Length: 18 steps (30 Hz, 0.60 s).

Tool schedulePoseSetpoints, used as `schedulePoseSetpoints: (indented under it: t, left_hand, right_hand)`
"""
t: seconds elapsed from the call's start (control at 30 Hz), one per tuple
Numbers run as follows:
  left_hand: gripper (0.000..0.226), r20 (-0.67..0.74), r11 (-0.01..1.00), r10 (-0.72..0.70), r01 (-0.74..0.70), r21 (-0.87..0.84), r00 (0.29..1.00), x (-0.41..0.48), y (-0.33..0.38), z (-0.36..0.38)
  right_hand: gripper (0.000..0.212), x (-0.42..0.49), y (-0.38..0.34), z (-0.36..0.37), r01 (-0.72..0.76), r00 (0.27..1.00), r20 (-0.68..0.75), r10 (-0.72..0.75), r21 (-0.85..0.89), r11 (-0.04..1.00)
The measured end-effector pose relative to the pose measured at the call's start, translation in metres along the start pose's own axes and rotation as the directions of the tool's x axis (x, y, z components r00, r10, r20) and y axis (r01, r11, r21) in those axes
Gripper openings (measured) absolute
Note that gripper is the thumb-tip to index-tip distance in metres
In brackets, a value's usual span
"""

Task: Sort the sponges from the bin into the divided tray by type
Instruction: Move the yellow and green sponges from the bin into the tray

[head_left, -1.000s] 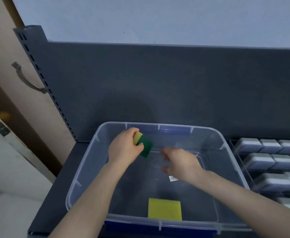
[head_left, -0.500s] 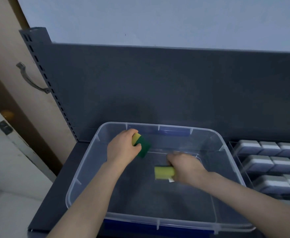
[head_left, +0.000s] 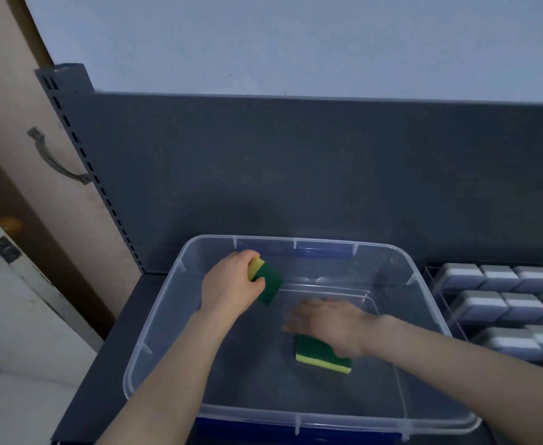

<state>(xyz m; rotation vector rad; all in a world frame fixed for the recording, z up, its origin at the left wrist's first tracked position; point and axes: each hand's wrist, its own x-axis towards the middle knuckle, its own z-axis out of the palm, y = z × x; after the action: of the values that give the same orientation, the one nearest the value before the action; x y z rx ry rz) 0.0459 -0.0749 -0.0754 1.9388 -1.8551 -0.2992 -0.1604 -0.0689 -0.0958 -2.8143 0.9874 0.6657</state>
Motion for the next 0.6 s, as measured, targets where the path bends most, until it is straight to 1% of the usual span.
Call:
schedulePoseSetpoints:
  t: [0.07,0.13,0.2,0.27,0.37,0.4,0.47,0.53,0.6]
  left_hand:
    - [0.04,0.006,1.0,0.001,-0.001,0.001,1.0,-0.001,0.0,-0.001]
    - [0.039,0.015,1.0,0.003,-0.003,0.001,1.0,-0.002,0.0,-0.001]
    - [0.039,0.025,1.0,0.005,-0.005,0.002,1.0,-0.002,0.001,-0.001]
    - [0.039,0.035,1.0,0.014,-0.014,0.001,0.999,-0.002,0.002,-0.001]
    - [0.039,0.051,0.999,0.037,-0.037,0.008,0.998,-0.003,0.005,-0.001]
    - [0.039,0.058,0.999,0.044,-0.045,0.013,0.997,-0.004,0.006,-0.002]
    - [0.038,0.067,0.998,0.062,-0.064,0.023,0.996,-0.005,0.008,-0.003]
    - [0.039,0.071,0.996,0.084,-0.086,0.023,0.994,-0.006,0.01,-0.003]
    - [0.042,0.074,0.994,0.106,-0.108,0.021,0.992,-0.008,0.012,-0.003]
  right_hand:
    - [0.066,0.007,-0.002,0.009,0.08,0.994,0.073,-0.077,-0.038,0.996]
    - [0.055,0.01,0.001,0.013,0.064,0.996,0.061,-0.063,-0.022,0.998]
    - [0.051,0.009,0.005,0.01,-0.016,0.999,0.043,0.018,-0.032,0.999]
    - [0.048,0.004,0.008,0.008,-0.138,0.989,0.046,0.139,-0.02,0.99]
    - [0.038,-0.007,0.011,0.009,-0.362,0.932,0.052,0.36,0.053,0.931]
    - [0.038,-0.012,0.012,0.007,-0.431,0.902,0.06,0.427,0.117,0.895]
    - [0.036,-0.024,0.014,0.0,-0.516,0.845,0.038,0.533,0.321,0.795]
    - [0.026,-0.037,0.014,-0.006,-0.526,0.78,-0.037,0.624,0.499,0.688]
    - [0.027,-0.048,0.009,-0.012,-0.498,0.703,-0.1,0.704,0.638,0.588]
